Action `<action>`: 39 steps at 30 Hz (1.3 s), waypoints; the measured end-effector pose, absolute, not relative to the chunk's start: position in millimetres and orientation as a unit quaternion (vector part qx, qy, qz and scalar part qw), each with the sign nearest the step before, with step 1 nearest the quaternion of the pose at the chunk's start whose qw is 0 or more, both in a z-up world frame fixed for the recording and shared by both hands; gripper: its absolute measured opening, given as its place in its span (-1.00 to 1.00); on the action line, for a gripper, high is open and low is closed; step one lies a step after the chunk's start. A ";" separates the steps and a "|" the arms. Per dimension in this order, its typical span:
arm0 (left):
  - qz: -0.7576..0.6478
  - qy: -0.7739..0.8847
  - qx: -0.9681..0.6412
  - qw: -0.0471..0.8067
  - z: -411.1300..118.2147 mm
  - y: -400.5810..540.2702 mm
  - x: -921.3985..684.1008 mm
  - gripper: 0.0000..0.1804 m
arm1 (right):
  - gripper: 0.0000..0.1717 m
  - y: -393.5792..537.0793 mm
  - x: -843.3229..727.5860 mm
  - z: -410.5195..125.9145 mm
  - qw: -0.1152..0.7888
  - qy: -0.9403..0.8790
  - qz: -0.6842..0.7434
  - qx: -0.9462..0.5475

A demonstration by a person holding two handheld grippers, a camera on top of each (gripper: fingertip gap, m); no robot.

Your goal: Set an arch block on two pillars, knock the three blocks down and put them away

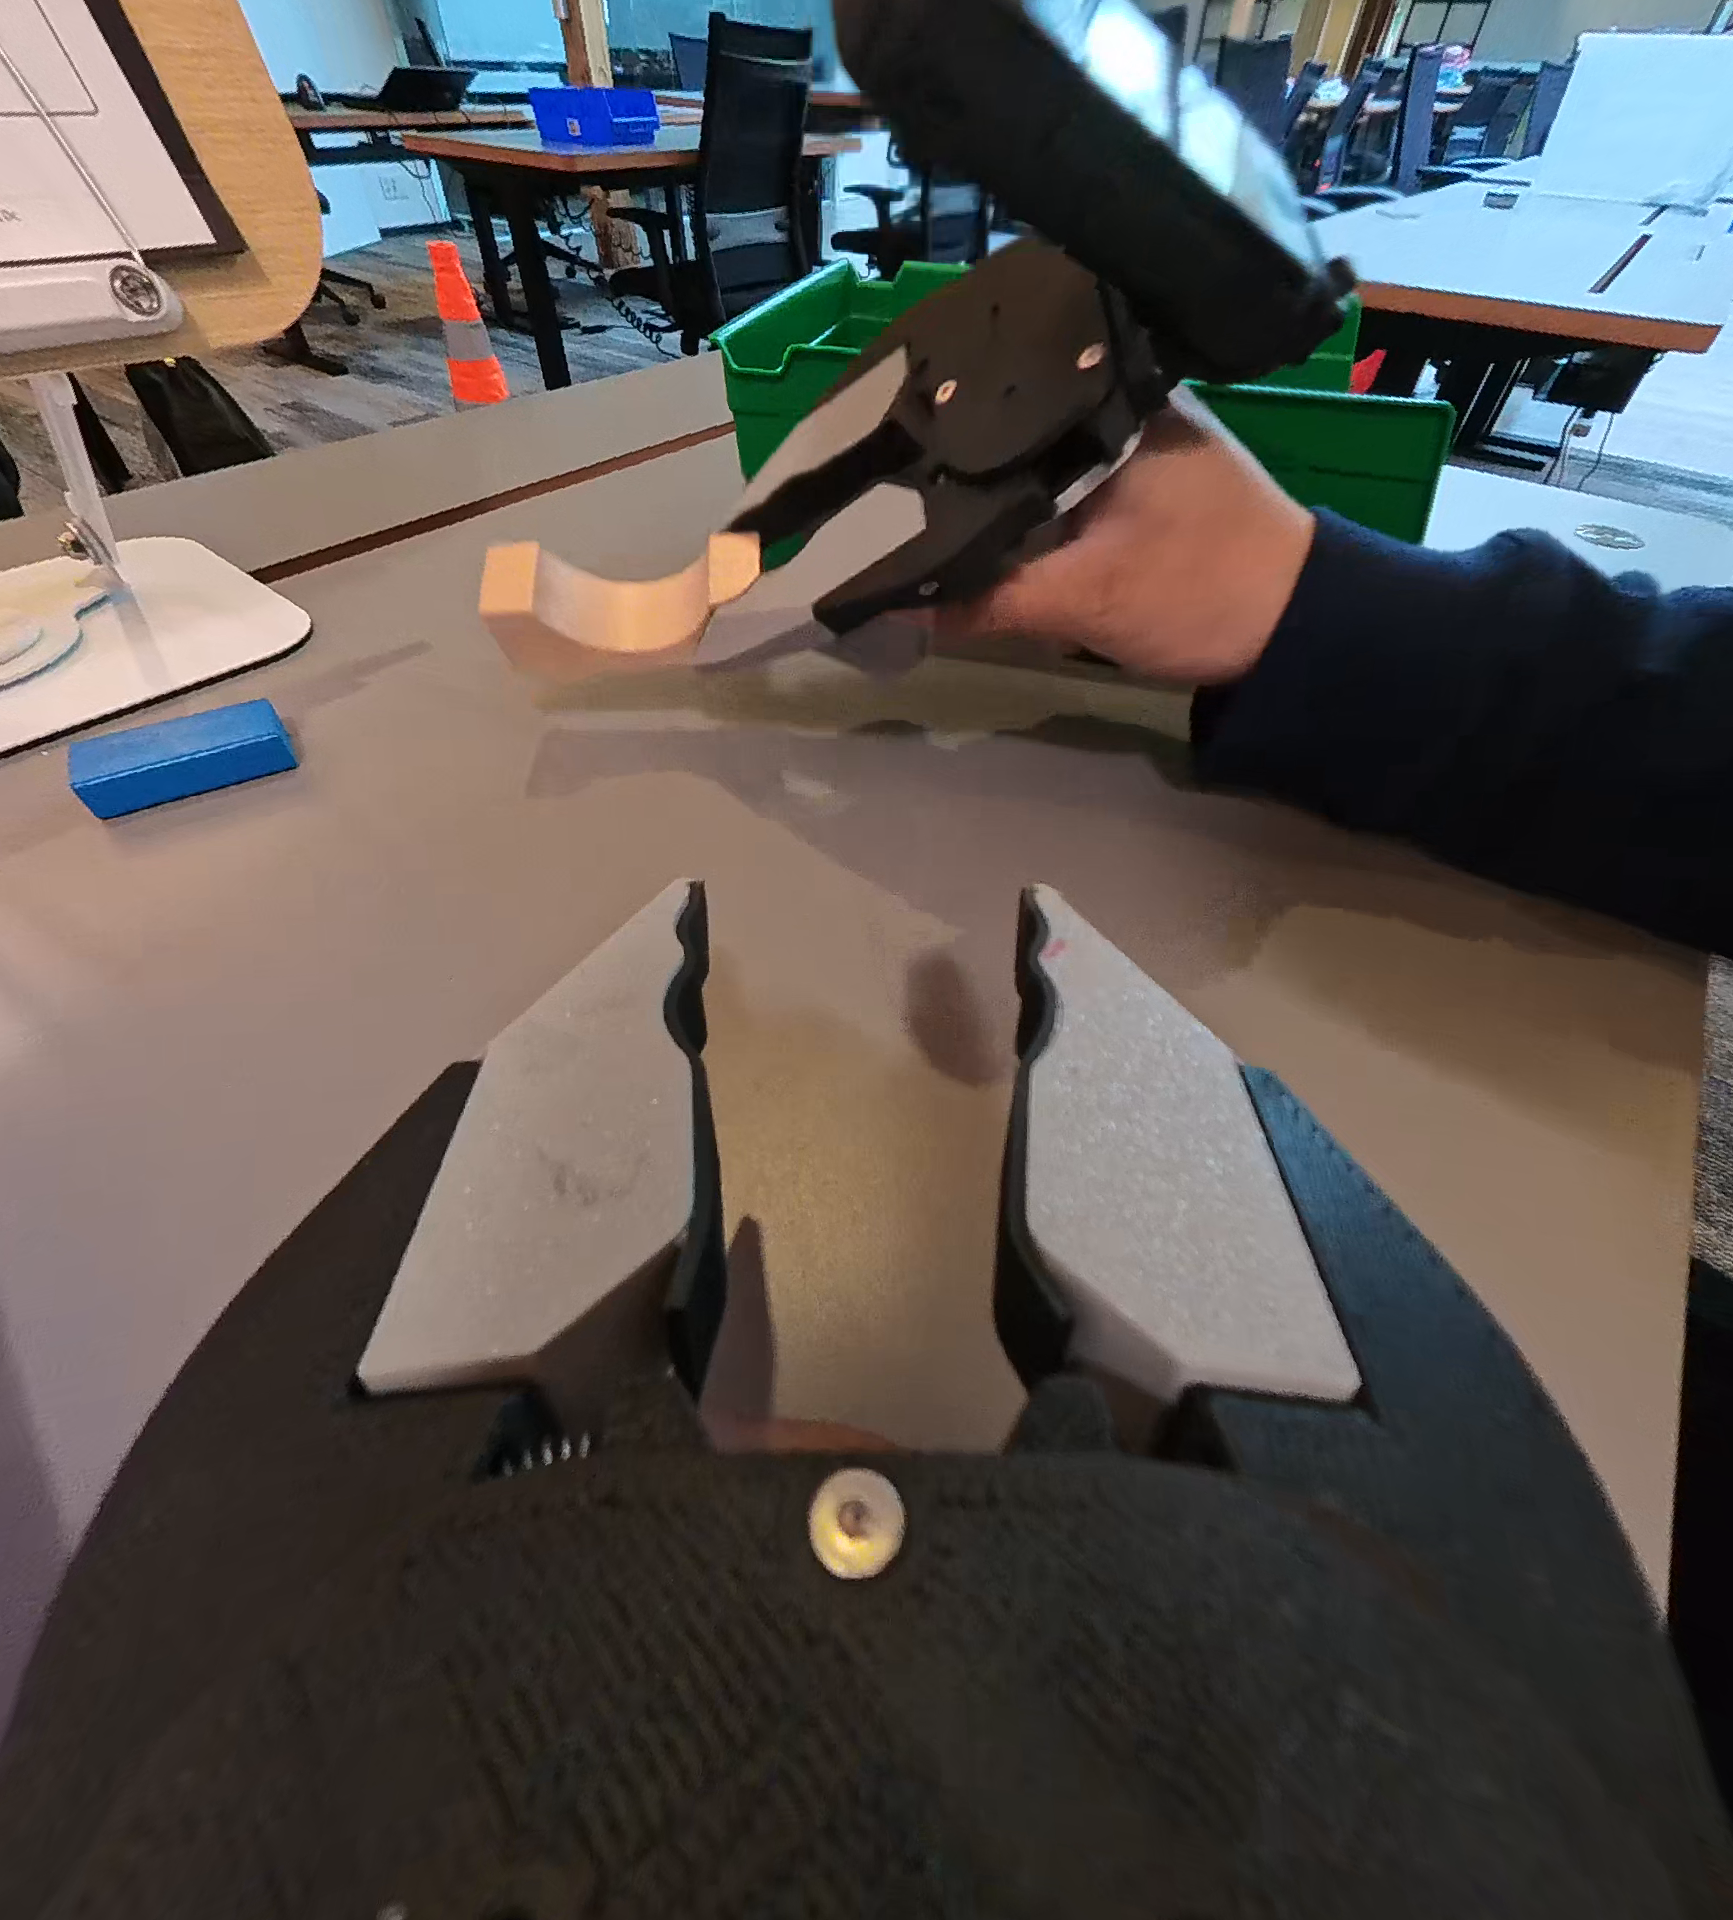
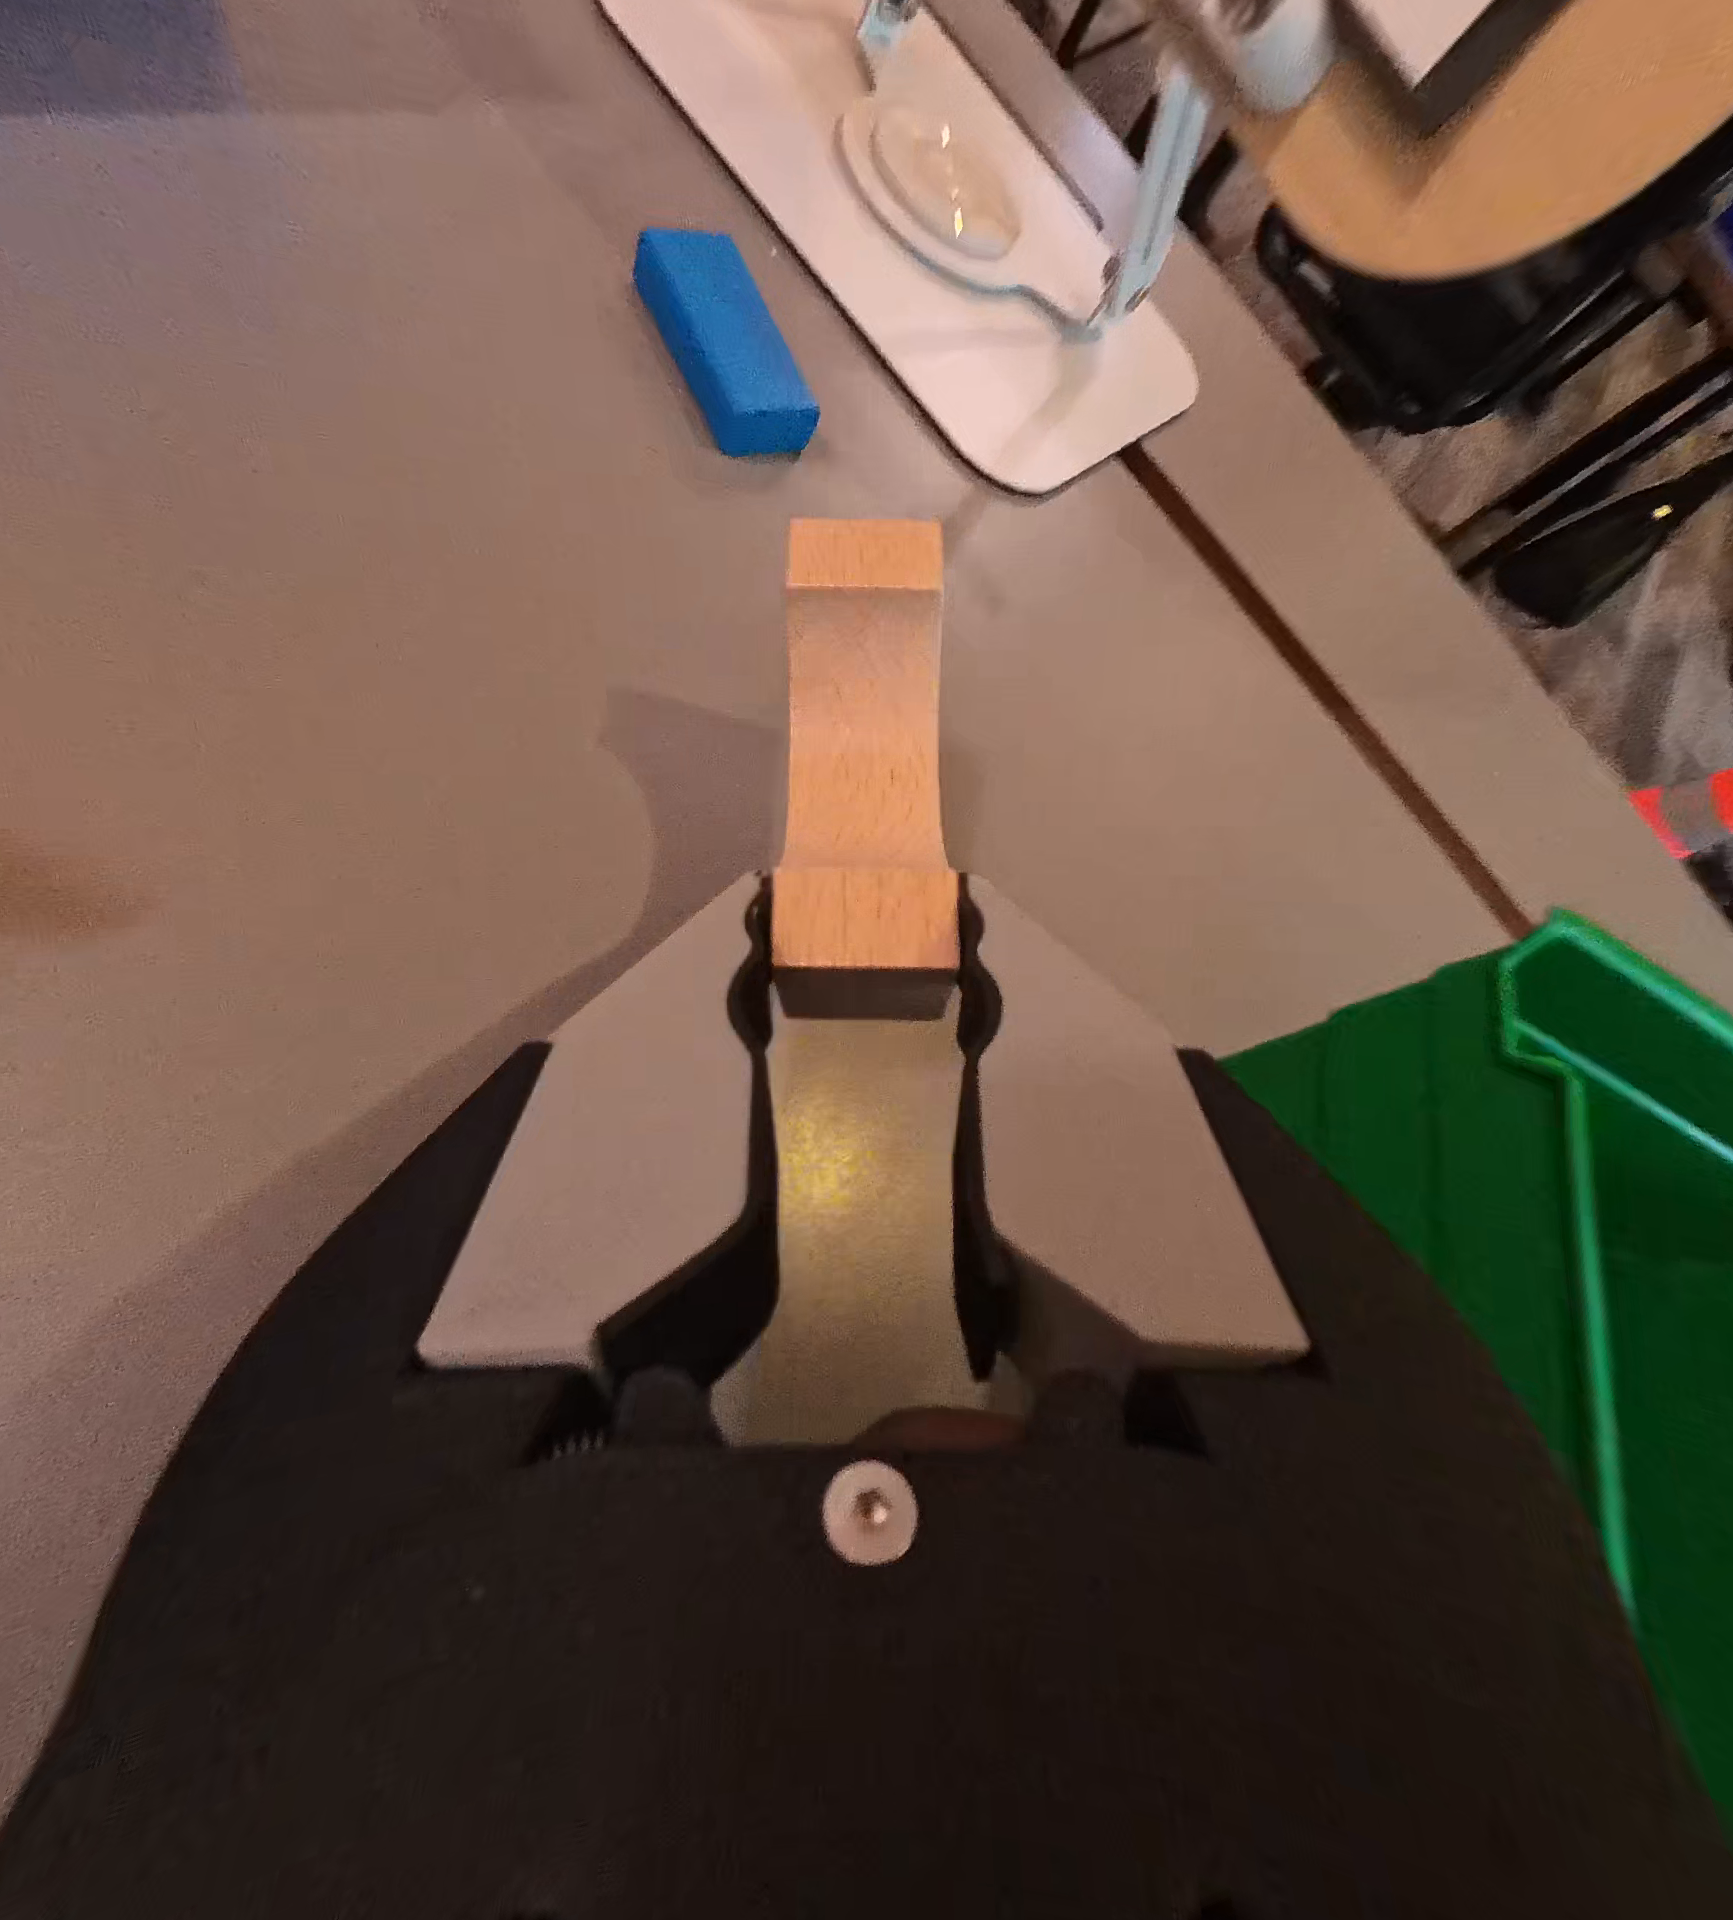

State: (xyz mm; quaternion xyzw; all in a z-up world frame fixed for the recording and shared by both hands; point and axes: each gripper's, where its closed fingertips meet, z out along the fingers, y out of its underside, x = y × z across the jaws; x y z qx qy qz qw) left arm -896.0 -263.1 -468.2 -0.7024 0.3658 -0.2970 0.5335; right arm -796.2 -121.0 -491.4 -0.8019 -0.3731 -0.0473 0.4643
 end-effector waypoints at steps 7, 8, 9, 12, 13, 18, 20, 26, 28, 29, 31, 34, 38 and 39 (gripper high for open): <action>-0.297 0.367 -0.702 0.534 -468.1 -263.3 -895.7 -0.36 | -0.64 -147.2 -735.5 -386.7 0.562 -0.283 -0.093 -0.771; -0.296 0.367 -0.701 0.534 -468.1 -263.5 -895.6 -0.36 | -0.64 -150.3 -713.7 -376.9 0.562 -0.260 -0.096 -0.779; -0.295 0.368 -0.701 0.535 -468.1 -263.7 -895.4 -0.36 | -0.64 -152.4 -689.3 -372.6 0.553 -0.238 -0.097 -0.792; -0.290 0.373 -0.700 0.536 -468.5 -264.7 -894.5 -0.36 | -0.64 -154.6 -616.1 -395.6 0.481 -0.180 -0.079 -0.854; -0.288 0.375 -0.700 0.536 -468.9 -264.9 -894.2 -0.36 | -0.64 -154.1 -596.8 -411.7 0.452 -0.170 -0.070 -0.873; -0.279 0.380 -0.699 0.537 -470.1 -265.7 -893.1 -0.35 | -0.59 -158.4 -561.1 -465.1 0.361 -0.128 -0.050 -0.922; -0.282 0.380 -0.698 0.538 -469.5 -266.0 -893.3 -0.34 | -0.58 -156.2 -572.7 -430.9 0.413 -0.128 -0.076 -0.898; -0.280 0.382 -0.700 0.534 -470.8 -265.7 -892.5 -0.34 | -0.53 -151.6 -766.9 -352.8 0.508 -0.310 0.057 -0.801; -0.278 0.382 -0.699 0.536 -470.7 -265.8 -892.6 -0.33 | -0.44 -135.7 -828.4 -380.7 0.473 -0.371 0.088 -0.795; -0.278 0.382 -0.699 0.537 -470.4 -265.8 -892.8 -0.33 | -0.42 -119.5 -850.3 -398.2 0.463 -0.388 0.085 -0.793; -0.280 0.379 -0.699 0.537 -469.9 -265.5 -893.7 -0.32 | -0.41 -87.1 -881.7 -439.4 0.439 -0.408 0.076 -0.797; -0.285 0.374 -0.701 0.537 -469.2 -264.7 -894.7 -0.33 | -0.39 -50.3 -912.5 -486.4 0.405 -0.413 0.089 -0.811; -0.278 0.379 -0.705 0.531 -472.4 -265.1 -893.6 -0.32 | -0.36 -19.0 -926.7 -519.6 0.389 -0.423 0.077 -0.815; -0.275 0.382 -0.707 0.528 -473.8 -265.7 -893.0 -0.32 | -0.43 -16.5 -929.5 -527.4 0.376 -0.428 0.080 -0.818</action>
